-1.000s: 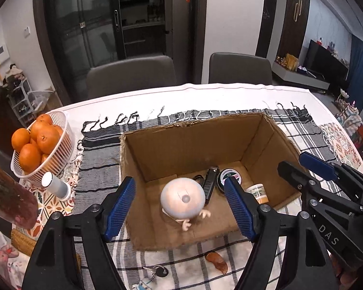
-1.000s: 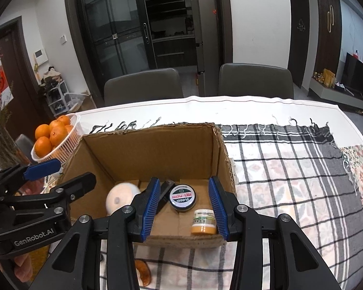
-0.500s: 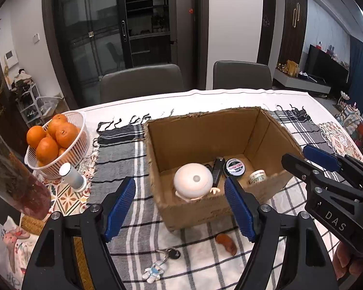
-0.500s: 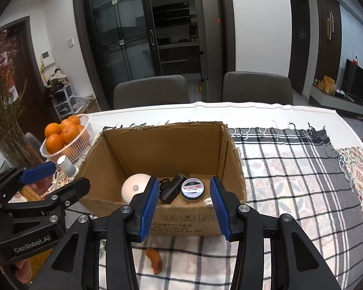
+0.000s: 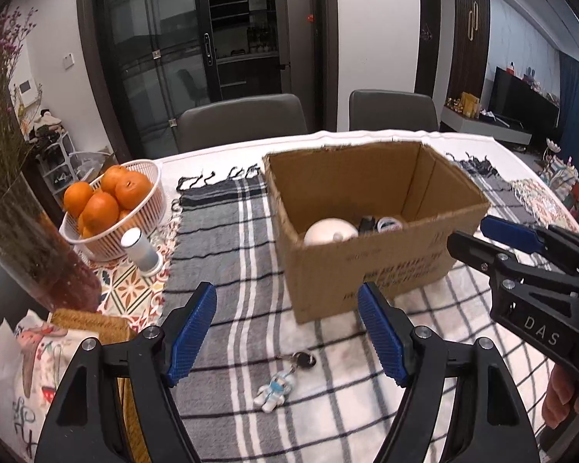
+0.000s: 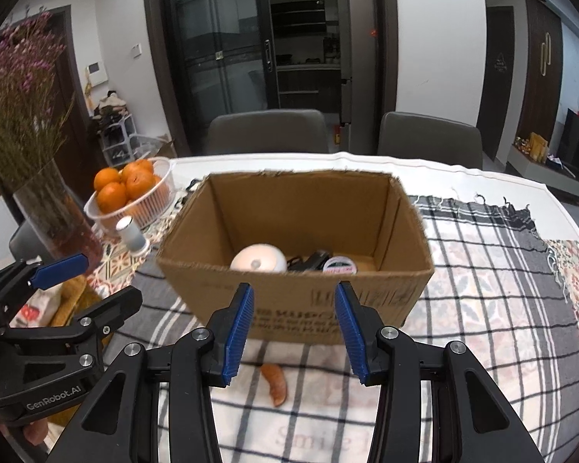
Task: Organize rigid objects
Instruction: 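Withdraw both tools from the box toward the orange comb and keychain figure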
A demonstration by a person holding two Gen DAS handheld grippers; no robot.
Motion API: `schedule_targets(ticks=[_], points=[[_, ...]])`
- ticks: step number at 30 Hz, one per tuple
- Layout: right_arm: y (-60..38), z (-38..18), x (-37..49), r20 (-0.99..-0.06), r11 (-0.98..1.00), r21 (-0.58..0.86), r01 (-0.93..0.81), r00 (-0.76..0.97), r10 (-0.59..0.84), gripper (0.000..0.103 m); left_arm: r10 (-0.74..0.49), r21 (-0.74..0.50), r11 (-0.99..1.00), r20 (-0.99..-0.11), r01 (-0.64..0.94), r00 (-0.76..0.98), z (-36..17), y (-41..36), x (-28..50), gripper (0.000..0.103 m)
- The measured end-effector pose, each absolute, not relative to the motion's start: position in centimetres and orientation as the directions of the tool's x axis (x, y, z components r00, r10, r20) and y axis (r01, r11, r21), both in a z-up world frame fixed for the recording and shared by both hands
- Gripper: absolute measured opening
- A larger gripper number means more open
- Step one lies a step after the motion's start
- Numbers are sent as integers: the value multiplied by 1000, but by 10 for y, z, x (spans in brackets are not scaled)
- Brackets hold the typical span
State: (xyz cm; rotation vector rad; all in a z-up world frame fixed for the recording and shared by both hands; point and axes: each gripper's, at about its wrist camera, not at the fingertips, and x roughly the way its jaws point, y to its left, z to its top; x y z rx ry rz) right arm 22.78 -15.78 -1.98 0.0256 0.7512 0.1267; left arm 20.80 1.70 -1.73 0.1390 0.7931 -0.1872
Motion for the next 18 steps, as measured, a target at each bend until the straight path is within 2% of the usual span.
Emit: schedule_targets(ticks=[18], points=[[-135,-76,217,-769,983,62,-171,620,156,45,-79,88,967,-792,241,606,-74,32,185,75]])
